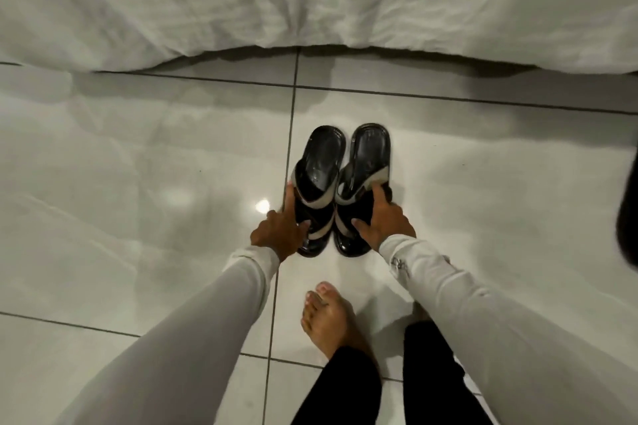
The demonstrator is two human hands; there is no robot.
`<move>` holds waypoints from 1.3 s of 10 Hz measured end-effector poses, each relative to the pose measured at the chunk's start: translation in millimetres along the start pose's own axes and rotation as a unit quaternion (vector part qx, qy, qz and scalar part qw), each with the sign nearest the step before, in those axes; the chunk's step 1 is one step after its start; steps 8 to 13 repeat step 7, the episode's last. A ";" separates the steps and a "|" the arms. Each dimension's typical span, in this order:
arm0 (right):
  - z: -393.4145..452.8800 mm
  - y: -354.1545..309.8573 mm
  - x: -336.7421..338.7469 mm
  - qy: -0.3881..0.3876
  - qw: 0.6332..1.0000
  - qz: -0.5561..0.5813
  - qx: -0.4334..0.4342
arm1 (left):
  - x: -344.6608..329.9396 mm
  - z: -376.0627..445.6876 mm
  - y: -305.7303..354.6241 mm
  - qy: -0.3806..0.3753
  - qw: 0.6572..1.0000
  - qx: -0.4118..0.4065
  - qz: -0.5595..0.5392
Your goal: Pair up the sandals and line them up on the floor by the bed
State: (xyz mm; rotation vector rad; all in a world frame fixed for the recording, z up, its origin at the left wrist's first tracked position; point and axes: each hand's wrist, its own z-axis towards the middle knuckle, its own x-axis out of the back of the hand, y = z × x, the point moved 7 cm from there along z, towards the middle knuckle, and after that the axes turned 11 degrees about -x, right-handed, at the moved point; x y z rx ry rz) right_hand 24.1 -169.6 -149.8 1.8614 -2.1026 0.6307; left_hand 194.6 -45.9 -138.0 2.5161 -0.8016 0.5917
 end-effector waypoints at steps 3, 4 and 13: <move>14.2 -11.7 18.2 0.042 0.999 -0.001 0.026 | -2.6 36.9 14.5 0.044 0.999 0.008 -0.028; 22.1 -19.6 30.0 0.043 0.999 0.005 0.022 | 13.1 45.5 25.1 0.056 0.998 -0.002 -0.037; 14.6 -21.0 60.6 0.033 0.999 -0.015 -0.001 | 39.8 36.0 51.4 0.045 0.999 0.000 -0.029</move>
